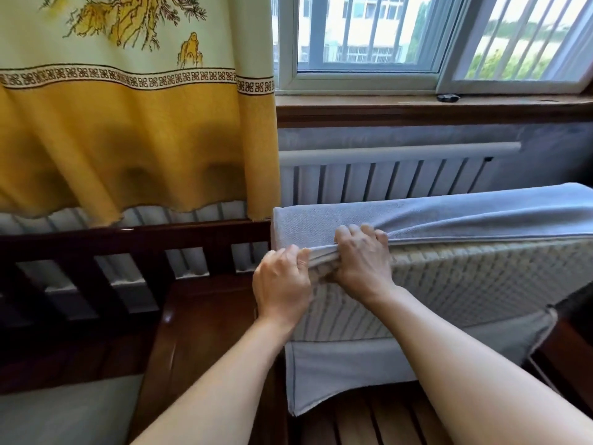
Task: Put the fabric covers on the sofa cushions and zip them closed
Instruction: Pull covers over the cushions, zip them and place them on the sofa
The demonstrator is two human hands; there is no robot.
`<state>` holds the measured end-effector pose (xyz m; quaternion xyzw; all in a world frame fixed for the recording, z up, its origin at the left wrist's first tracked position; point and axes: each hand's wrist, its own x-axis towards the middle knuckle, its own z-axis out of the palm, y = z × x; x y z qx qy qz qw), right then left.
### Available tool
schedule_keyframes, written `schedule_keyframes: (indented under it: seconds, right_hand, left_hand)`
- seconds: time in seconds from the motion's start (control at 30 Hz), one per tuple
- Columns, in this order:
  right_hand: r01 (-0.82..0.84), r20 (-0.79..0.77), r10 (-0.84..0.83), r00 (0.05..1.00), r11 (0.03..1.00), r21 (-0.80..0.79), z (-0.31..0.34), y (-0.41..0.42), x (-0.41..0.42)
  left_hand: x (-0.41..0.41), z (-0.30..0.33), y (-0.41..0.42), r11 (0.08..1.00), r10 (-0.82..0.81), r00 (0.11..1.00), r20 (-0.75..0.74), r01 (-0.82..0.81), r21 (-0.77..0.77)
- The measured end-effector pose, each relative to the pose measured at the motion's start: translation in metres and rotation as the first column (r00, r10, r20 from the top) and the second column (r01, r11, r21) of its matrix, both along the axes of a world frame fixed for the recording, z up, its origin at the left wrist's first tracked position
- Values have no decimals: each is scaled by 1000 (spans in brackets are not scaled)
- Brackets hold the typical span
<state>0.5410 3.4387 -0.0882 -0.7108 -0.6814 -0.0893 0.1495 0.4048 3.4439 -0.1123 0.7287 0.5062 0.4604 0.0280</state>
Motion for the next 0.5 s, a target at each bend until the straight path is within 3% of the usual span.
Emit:
schedule_keyframes:
  seconds: [0.17, 0.27, 0.37, 0.5]
  right_hand:
    - [107, 82, -114, 990, 990, 87, -9, 8, -2]
    - [80, 109, -94, 990, 989, 126, -8, 1, -2]
    - [-38, 92, 24, 995, 987, 155, -10, -10, 2]
    - [-30, 115, -8, 993, 947, 321, -19, -16, -4]
  left_hand:
    - [-2, 0, -8, 998, -64, 997, -40, 63, -11]
    - [-17, 0, -14, 988, -152, 955, -253, 143, -52]
    - [-26, 2, -13, 991, -74, 902, -426, 19, -132]
    - [-14, 5, -15, 965, -1, 921, -391, -101, -242]
